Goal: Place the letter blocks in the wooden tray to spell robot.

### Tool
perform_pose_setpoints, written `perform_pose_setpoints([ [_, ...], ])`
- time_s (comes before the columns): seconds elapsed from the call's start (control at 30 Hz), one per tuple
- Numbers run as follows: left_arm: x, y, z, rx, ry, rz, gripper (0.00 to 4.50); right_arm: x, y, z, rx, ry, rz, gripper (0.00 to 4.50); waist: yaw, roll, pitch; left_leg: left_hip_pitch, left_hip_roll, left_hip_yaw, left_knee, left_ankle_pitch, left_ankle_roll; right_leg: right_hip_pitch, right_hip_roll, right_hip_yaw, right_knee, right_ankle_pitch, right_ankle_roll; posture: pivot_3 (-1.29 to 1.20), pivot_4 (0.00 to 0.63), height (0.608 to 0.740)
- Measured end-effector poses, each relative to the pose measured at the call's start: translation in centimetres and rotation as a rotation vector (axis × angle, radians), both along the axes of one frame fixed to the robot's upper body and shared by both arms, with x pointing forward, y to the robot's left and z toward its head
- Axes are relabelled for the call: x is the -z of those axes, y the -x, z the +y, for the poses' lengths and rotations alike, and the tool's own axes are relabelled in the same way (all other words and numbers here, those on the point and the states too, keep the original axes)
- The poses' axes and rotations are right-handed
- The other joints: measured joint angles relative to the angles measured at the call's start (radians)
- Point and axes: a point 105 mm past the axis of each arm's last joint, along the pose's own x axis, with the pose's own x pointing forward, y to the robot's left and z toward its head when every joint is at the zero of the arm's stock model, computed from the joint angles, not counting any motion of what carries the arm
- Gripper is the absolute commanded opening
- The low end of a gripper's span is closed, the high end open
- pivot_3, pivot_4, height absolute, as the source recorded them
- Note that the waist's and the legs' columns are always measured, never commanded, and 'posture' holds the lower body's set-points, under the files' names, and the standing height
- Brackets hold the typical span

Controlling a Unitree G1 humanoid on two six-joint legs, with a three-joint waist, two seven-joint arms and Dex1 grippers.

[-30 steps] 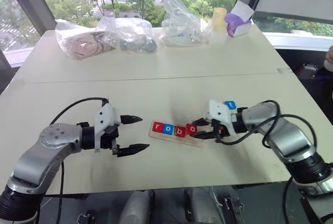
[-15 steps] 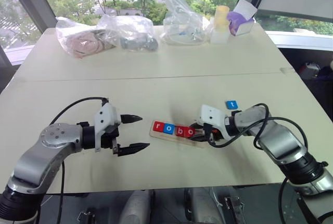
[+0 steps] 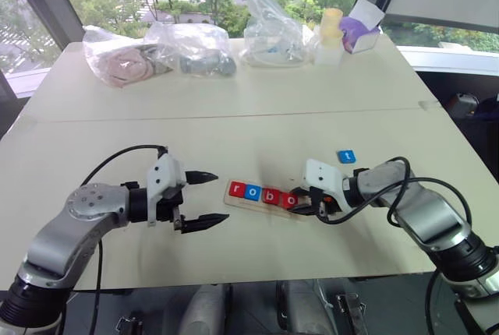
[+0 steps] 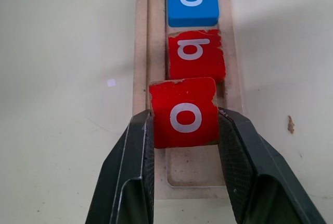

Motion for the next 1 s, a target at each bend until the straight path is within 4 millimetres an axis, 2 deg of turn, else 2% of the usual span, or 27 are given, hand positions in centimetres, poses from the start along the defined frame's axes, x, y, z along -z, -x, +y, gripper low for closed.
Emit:
perform_pose_setpoints([
  [0.23,0.0,0.0,0.0,-0.003,0.002,0.0,4.5,0.1,-0.2,0.1,0.01,-0.002,-0.01,1.13,0.0,0.0,0.0,0.0,0.0,0.0,0.0,0.0,0.0,0.0,0.0,0.0,0.0,0.0,0.0,0.0,0.15,0.74],
  [0.43,0.0,-0.1,-0.1,-0.012,0.008,0.0,4.5,0.1,-0.2,0.0,0.01,0.003,-0.015,4.15,0.0,0.0,0.0,0.0,0.0,0.0,0.0,0.0,0.0,0.0,0.0,0.0,0.0,0.0,0.0,0.0,0.15,0.74],
  [0.47,0.0,-0.1,-0.1,-0.013,0.008,-0.002,4.5,0.1,-0.2,0.0,0.01,0.002,-0.014,4.45,0.0,0.0,0.0,0.0,0.0,0.0,0.0,0.0,0.0,0.0,0.0,0.0,0.0,0.0,0.0,0.0,0.15,0.74],
  [0.63,-0.1,-0.1,-0.2,-0.015,0.009,-0.006,4.5,0.0,-0.2,0.1,0.013,-0.001,-0.008,4.45,0.0,0.0,0.0,0.0,0.0,0.0,0.0,0.0,0.0,0.0,0.0,0.0,0.001,0.0,0.0,0.0,0.15,0.74],
  [0.73,-0.1,-0.1,-0.2,-0.014,0.01,-0.005,4.5,-0.7,-0.6,0.0,0.021,-0.007,-0.026,4.45,0.0,0.0,0.0,0.0,0.0,0.0,0.0,0.0,0.0,0.0,0.0,0.0,0.001,0.0,0.0,0.0,0.15,0.74],
  [0.83,-0.1,-0.1,-0.2,-0.012,0.011,-0.005,4.5,-1.6,-1.9,-1.3,0.072,-0.004,-0.067,4.45,0.001,0.0,0.0,0.0,0.0,0.0,0.001,0.0,0.0,0.0,0.0,0.0,0.001,0.0,0.0,0.0,0.15,0.74],
  [0.9,-0.1,-0.1,-0.2,-0.012,0.011,-0.005,4.5,-1.6,-2.5,-2.5,0.106,0.024,-0.082,4.45,0.002,0.0,0.0,0.0,0.0,0.0,0.001,0.0,0.0,0.0,0.0,0.0,0.001,0.0,0.0,0.0,0.15,0.74],
  [1.0,-0.1,-0.1,-0.3,-0.011,0.013,-0.005,4.5,-1.4,-2.9,-3.1,0.117,0.036,-0.093,4.45,-0.001,0.0,0.0,0.0,0.0,0.0,0.0,0.0,0.0,0.0,0.0,0.0,0.001,0.0,0.0,0.0,0.15,0.74],
])
